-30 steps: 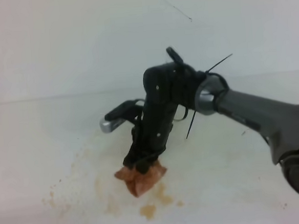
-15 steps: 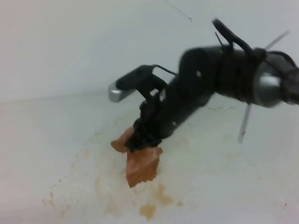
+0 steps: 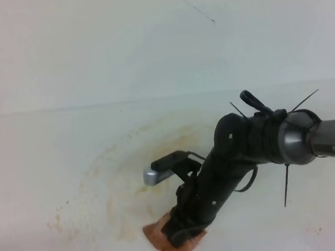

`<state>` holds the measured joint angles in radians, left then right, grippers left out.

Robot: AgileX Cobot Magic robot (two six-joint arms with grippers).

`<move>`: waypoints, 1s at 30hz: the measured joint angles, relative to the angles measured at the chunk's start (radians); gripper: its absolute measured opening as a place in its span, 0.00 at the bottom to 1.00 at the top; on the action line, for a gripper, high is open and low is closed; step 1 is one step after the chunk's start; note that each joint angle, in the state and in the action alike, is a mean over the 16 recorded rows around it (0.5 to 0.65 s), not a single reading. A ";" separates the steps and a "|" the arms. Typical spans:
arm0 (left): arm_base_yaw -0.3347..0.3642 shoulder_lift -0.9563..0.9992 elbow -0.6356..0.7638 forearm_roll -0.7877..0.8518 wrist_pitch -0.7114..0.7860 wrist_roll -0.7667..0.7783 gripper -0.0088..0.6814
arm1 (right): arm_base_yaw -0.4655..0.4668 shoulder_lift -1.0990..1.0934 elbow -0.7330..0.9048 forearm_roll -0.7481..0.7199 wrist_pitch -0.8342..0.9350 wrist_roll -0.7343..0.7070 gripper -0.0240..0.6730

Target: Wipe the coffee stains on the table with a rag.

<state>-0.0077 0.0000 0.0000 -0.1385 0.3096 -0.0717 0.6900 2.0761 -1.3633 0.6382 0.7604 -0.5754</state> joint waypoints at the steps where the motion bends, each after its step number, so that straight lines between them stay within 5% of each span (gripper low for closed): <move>1: 0.000 0.000 0.000 0.000 0.000 0.000 0.01 | 0.001 0.005 0.000 0.006 0.010 0.002 0.10; 30: 0.000 0.000 0.000 0.000 0.000 0.000 0.01 | -0.163 0.002 -0.123 -0.041 -0.005 0.119 0.10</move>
<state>-0.0077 0.0000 0.0000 -0.1385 0.3096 -0.0717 0.5272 2.0783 -1.4867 0.5973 0.7558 -0.4560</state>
